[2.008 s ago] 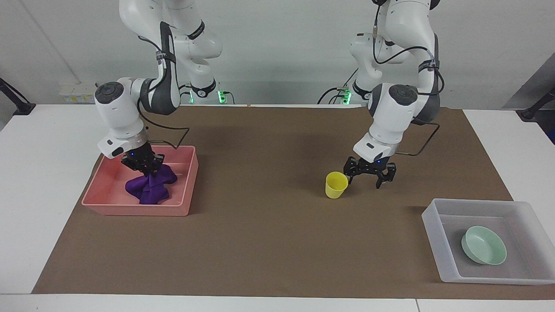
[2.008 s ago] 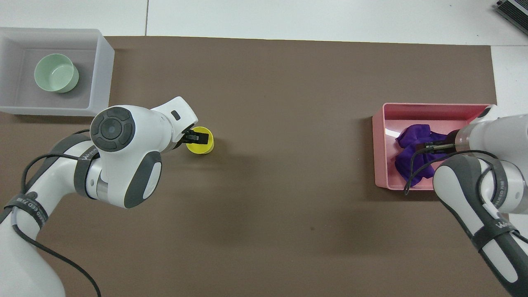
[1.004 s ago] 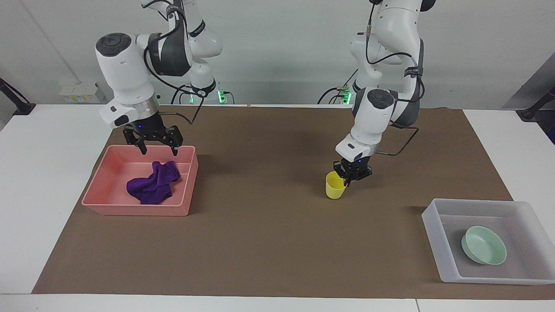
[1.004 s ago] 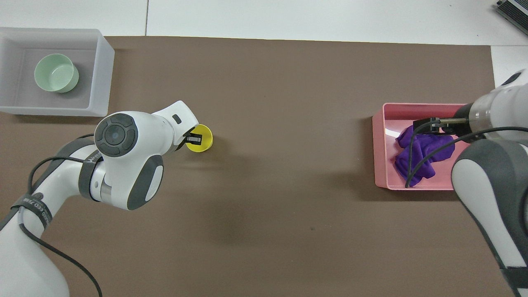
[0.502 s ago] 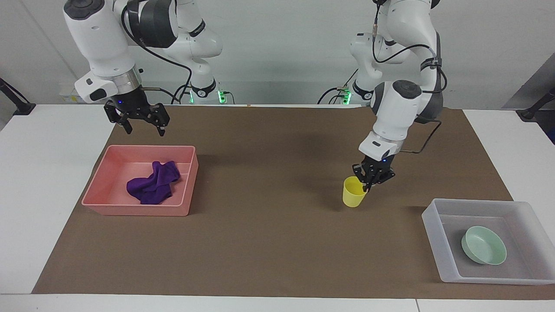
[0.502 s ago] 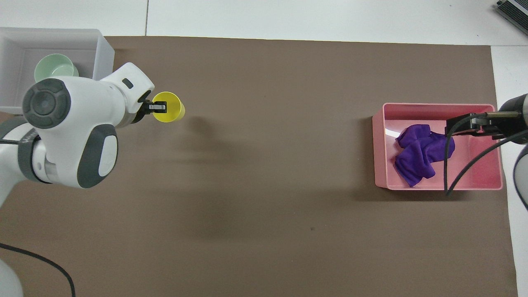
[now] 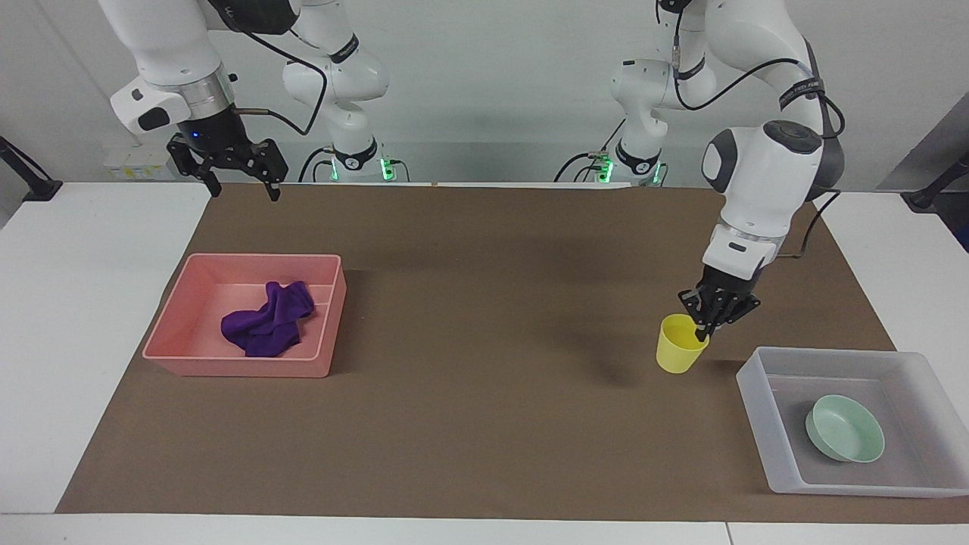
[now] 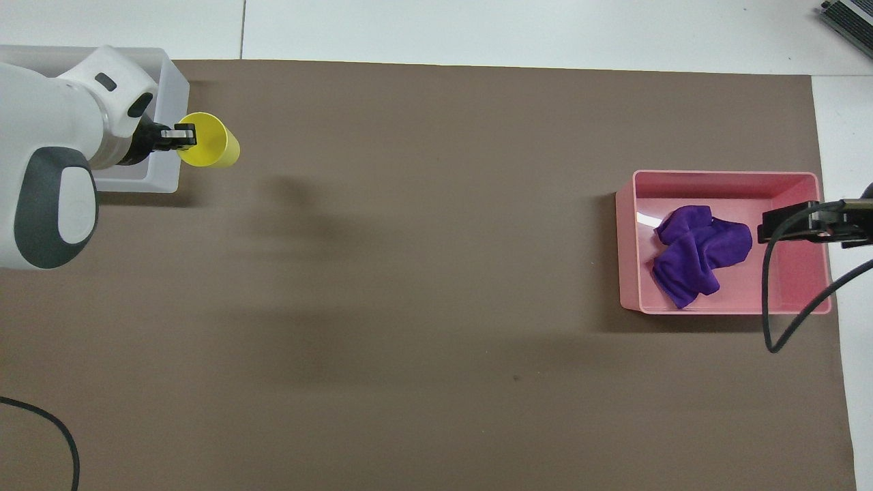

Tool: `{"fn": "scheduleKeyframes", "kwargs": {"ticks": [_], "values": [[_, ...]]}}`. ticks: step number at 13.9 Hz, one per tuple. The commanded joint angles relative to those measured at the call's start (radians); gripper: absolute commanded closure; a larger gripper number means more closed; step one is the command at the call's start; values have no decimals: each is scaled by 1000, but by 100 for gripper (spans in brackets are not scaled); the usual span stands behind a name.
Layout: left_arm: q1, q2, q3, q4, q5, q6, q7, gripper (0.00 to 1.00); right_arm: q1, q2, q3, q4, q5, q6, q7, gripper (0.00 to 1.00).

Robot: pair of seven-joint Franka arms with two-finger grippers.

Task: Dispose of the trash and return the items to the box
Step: 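Lift the yellow cup with the left gripper into the clear box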

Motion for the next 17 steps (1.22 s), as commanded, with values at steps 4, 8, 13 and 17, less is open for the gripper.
{"fn": "scheduleKeyframes", "kwargs": {"ticks": [4,8,13,17], "values": [[52,48,-10,100,-2,-59,33,100,-29,-35,5,-110,1,100,-36,0],[87,56,-12,104,-25,-57,90,100,-28,-40,6,-110,2,89,-36,0],[126,108,-12,195,-48,-89,92,100,-29,-40,6,-110,2,88,-36,0],[193,219,-20,371,-51,-145,93,100,-29,-40,6,-107,2,88,-36,0]]}}
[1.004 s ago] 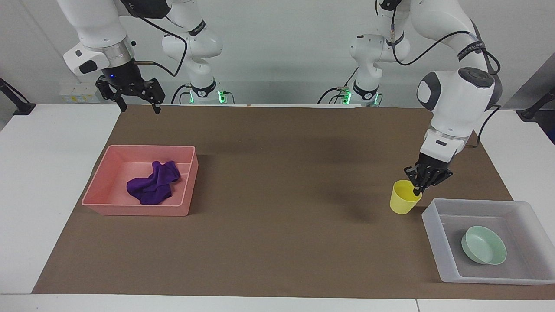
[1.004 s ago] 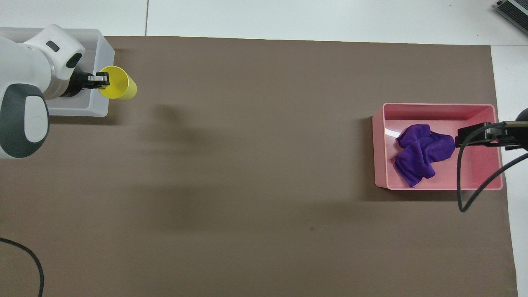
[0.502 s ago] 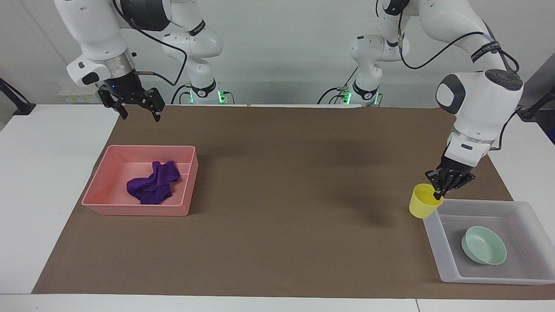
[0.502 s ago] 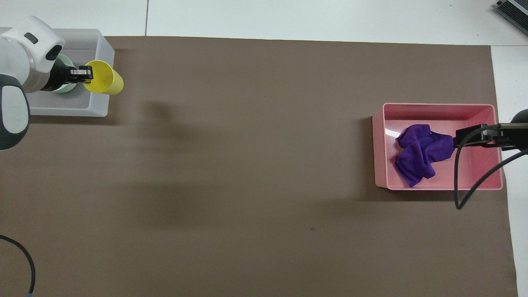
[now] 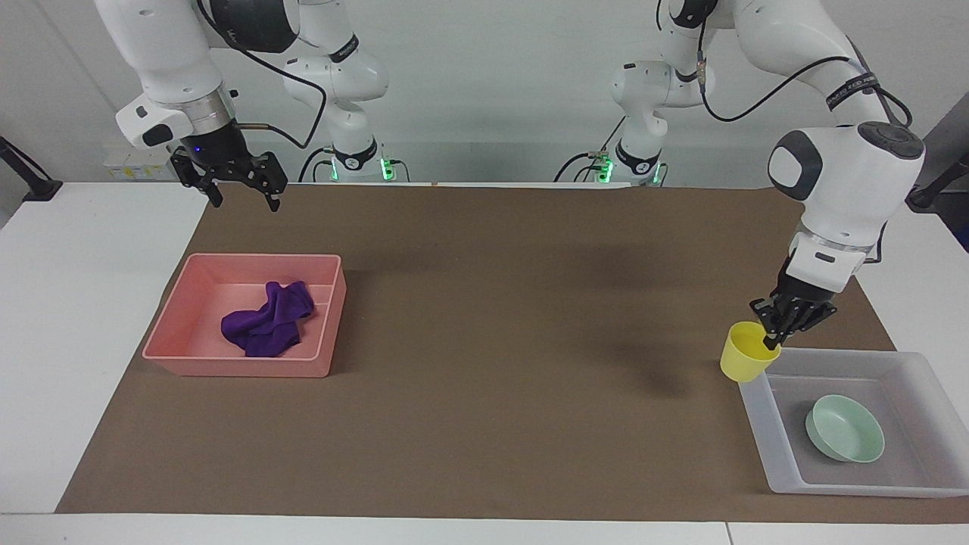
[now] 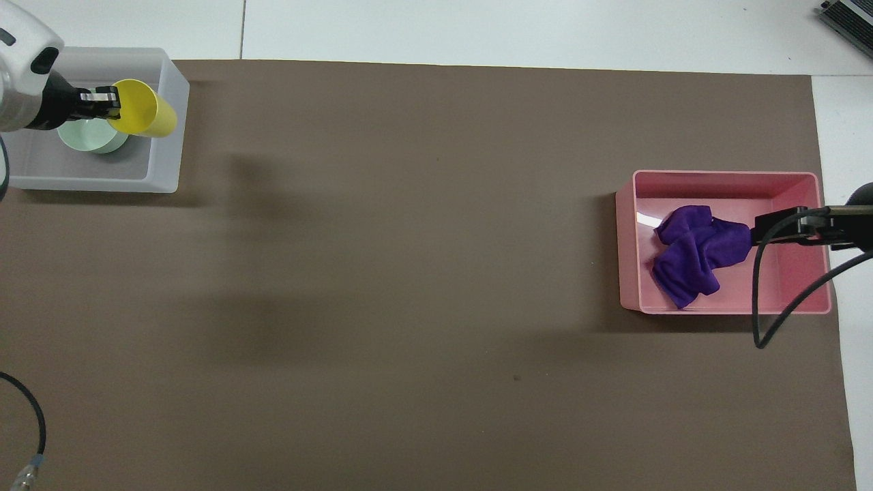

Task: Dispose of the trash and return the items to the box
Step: 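Lift the yellow cup with the left gripper into the clear box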

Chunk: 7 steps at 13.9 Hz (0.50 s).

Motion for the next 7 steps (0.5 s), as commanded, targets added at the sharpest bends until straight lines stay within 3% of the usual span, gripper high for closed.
{"fn": "scheduleKeyframes", "kwargs": {"ticks": [1,4,7], "values": [[59,131,-23,200,-22,-94,29,100,-13,-25,6,-28,2,19,-21,0],[117,199,-58,279,-20,-102,34,100,-13,-25,6,-28,2,17,-21,0],[171,213,-75,291,-19,-123,85,100,-13,-25,8,-27,2,19,-21,0]]}}
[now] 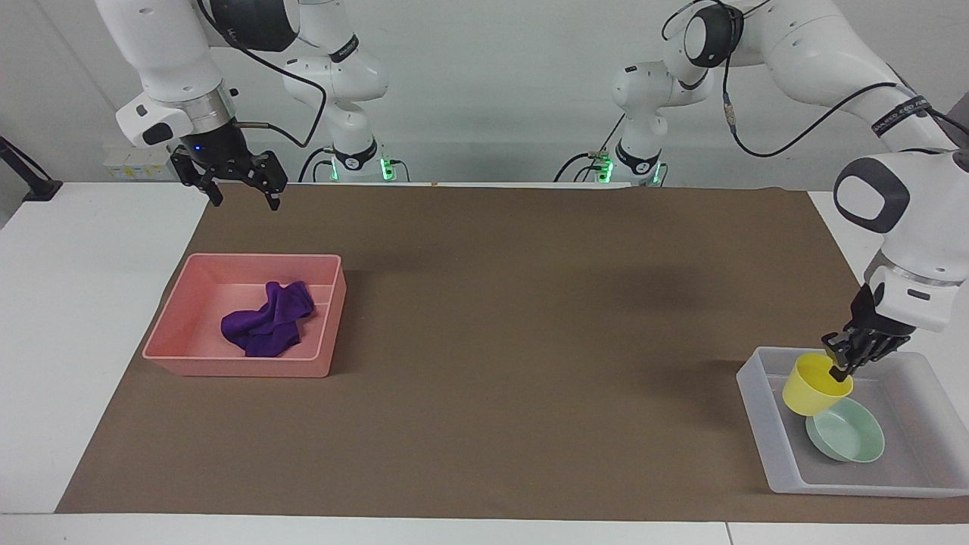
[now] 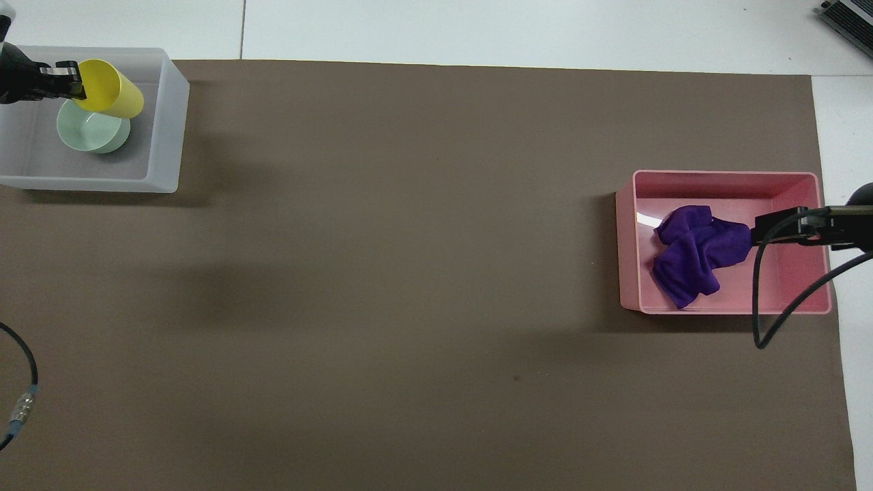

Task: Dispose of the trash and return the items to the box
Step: 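Lower the yellow cup into the green bowl and open the left gripper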

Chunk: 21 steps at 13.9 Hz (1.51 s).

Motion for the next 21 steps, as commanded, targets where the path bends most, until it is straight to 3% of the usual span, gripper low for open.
{"fn": "scheduleKeyframes", "kwargs": {"ticks": [1,5,11,21], "values": [[48,47,-15,59,-16,-47,67,100,-13,-24,6,-27,1,19,-21,0],[92,123,-10,121,-11,-41,76,100,-18,-24,6,-27,1,19,-23,0],[129,135,-7,124,-10,-3,76,100,-16,-24,8,-23,1,19,-21,0],[131,133,-1,0,18,161,67,100,-18,-24,8,-23,1,19,-21,0]]}}
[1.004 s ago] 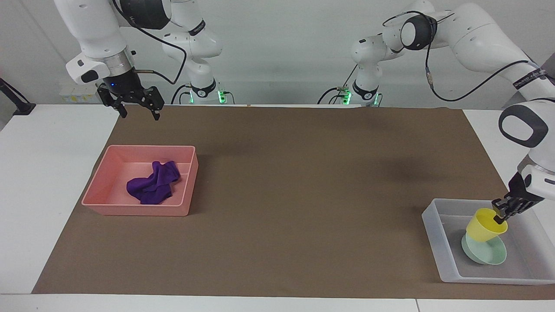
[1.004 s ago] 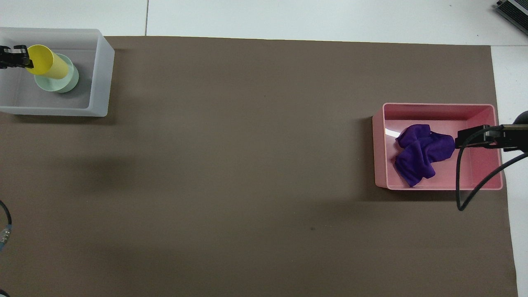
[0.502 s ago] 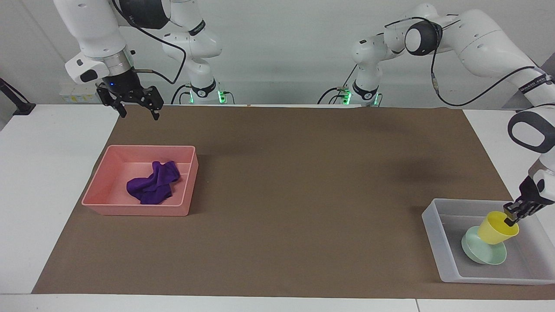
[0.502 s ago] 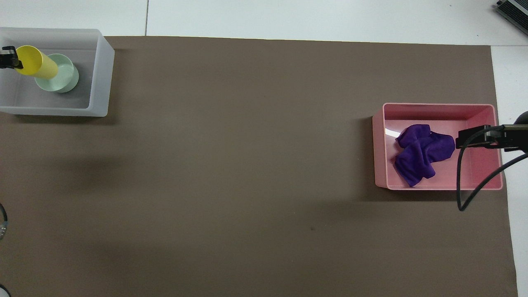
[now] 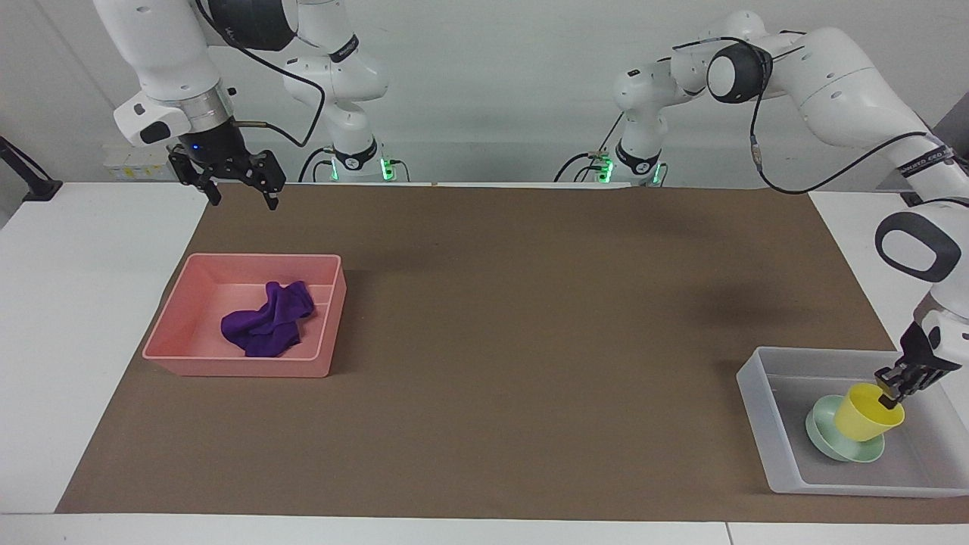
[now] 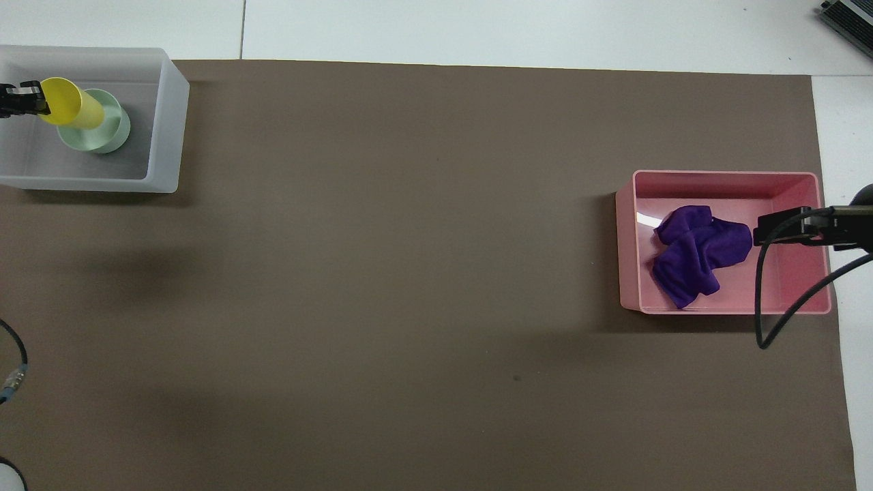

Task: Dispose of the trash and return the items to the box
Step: 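Lower the yellow cup into the green bowl and open the left gripper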

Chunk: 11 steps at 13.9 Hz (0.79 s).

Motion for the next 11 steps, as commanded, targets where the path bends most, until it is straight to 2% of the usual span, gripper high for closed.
{"fn": "scheduleKeyframes", "kwargs": {"ticks": [1,7,11], "values": [[6,-19,-1,-46,15,27,5,100,-11,-22,7,-23,1,19,-21,0],[3,-25,-1,-71,17,31,-9,100,-11,-22,7,-23,2,19,-21,0],[-3,-54,22,-157,37,97,-9,100,-13,-22,7,-23,1,19,-21,0]]}}
